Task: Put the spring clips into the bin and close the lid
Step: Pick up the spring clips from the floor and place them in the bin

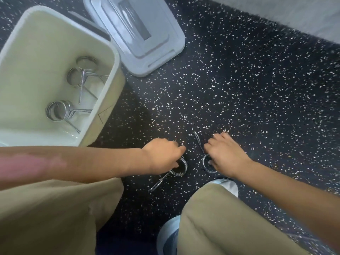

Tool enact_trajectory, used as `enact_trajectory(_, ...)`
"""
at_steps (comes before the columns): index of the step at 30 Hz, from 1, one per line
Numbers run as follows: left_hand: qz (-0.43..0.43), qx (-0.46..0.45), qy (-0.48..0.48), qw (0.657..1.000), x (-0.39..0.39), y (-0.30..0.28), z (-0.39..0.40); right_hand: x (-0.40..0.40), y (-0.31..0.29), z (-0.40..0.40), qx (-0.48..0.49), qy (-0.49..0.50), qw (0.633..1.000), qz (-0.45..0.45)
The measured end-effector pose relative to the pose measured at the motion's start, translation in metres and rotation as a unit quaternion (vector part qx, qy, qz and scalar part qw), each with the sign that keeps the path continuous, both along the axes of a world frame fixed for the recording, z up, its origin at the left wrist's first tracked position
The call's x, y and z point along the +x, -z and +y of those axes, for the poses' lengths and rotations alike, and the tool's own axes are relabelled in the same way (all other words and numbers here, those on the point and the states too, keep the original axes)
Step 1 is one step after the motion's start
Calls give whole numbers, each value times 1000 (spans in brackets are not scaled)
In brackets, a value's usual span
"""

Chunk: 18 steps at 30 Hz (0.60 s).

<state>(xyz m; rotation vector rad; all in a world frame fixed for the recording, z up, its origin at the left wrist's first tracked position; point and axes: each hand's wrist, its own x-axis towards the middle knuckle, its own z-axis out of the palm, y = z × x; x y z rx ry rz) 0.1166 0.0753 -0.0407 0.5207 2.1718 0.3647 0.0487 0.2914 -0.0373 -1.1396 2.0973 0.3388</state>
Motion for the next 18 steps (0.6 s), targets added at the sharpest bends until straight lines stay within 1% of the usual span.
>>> enact_trajectory(4,21,-12,31,999,3,12,7,3,5,2,8,-23,999,29)
enact_trajectory(8,16,-21,18,999,1,15,9,3,5,3,9,-49,998,32)
enact_trajectory(10,7,-23,14,1000,1,14,10,3,4,2,8,-38,999,29)
enact_trajectory(13,-6,-19,2,1000,1,10,9,0,-1,0,-20,-10,999,25)
enact_trajectory(18,-44,-10,-61,997,-5,1,0,-13,-13,-7,-109,54,992,29)
